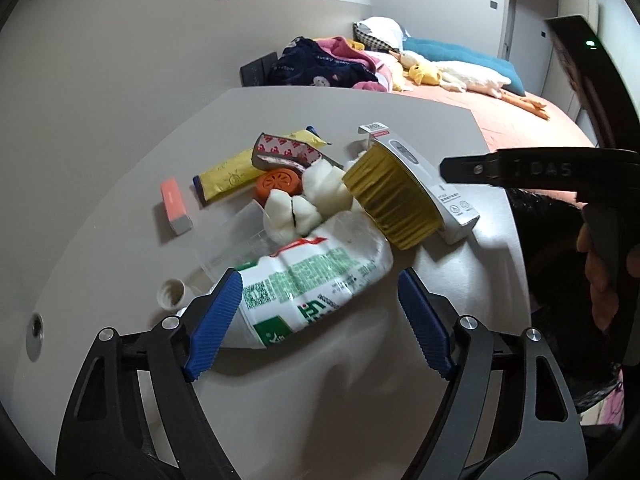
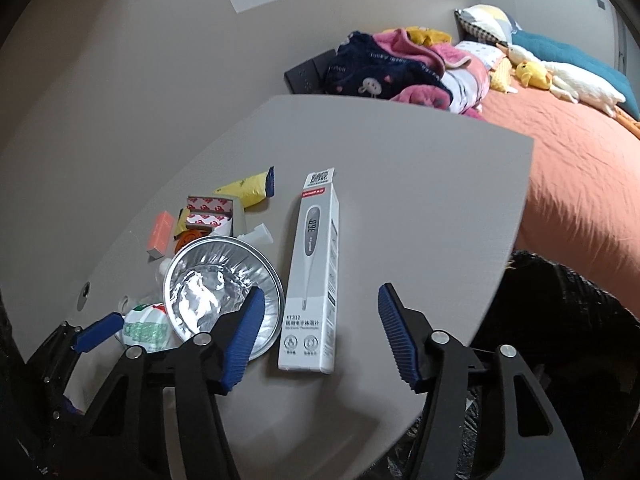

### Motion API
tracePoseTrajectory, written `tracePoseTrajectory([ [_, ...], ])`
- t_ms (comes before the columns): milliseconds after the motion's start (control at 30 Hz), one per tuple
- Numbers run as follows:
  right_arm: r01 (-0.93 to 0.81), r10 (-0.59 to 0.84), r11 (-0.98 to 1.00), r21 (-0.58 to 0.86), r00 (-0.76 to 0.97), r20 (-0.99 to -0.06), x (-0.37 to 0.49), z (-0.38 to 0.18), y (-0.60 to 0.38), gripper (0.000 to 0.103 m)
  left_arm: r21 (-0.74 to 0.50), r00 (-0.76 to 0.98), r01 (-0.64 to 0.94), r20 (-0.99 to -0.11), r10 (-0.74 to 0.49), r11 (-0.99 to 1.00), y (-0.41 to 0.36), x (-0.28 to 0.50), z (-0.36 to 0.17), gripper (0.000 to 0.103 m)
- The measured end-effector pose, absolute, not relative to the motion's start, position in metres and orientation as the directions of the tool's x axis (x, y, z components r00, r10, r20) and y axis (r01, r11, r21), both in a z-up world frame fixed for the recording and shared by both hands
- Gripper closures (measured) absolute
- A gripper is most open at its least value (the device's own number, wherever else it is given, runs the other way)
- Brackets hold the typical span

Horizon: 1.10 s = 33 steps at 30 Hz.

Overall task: Collect trash
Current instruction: 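Grasp the white thermometer box with the right tool while the left tool grasps the white drink bottle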

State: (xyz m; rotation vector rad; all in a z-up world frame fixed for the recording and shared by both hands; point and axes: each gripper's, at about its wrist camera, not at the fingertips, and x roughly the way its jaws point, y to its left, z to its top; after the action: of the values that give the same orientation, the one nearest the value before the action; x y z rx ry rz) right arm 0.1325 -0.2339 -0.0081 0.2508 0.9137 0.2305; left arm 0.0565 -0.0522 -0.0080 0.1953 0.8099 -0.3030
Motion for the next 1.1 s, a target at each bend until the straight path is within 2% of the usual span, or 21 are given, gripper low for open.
tracePoseTrajectory([
  [233,-0.095,0.294,0.951,0.293,0.565,-0.771,0.152,-0.022,-0.219,0.047,0.063,0.635,0.365,-0.746,-0.198,0.929,-0.044,0.072,-0.009,0.026],
  [500,-0.087,0.273,0.959,0.271,0.554,-0.787,0.162,-0.034,-0.215,0.063,0.125,0.605,0.454,-0.77,-0.203,0.882,-0.043,0.066,-0.013,0.026],
  [667,-0.093,0.267,0.961,0.26,0.554,-0.788,0.164,-0.035,-0.211,0.069,0.157,0.597,0.464,-0.783,-0.176,0.872,-0.046,0.069,-0.021,0.022],
  [867,-0.092,0.273,0.959,0.268,0.556,-0.785,0.166,-0.035,-0.212,0.072,0.143,0.565,0.472,-0.806,-0.174,0.87,-0.051,0.081,-0.034,0.022],
  [900,-0.092,0.277,0.957,0.274,0.556,-0.783,0.166,-0.035,-0.212,0.072,0.138,0.568,0.466,-0.804,-0.176,0.874,-0.051,0.083,-0.034,0.024],
  [1100,-0.09,0.307,0.946,0.312,0.563,-0.767,0.168,-0.035,-0.219,0.073,0.118,0.602,0.398,-0.782,-0.161,0.91,-0.045,0.085,-0.032,0.061],
])
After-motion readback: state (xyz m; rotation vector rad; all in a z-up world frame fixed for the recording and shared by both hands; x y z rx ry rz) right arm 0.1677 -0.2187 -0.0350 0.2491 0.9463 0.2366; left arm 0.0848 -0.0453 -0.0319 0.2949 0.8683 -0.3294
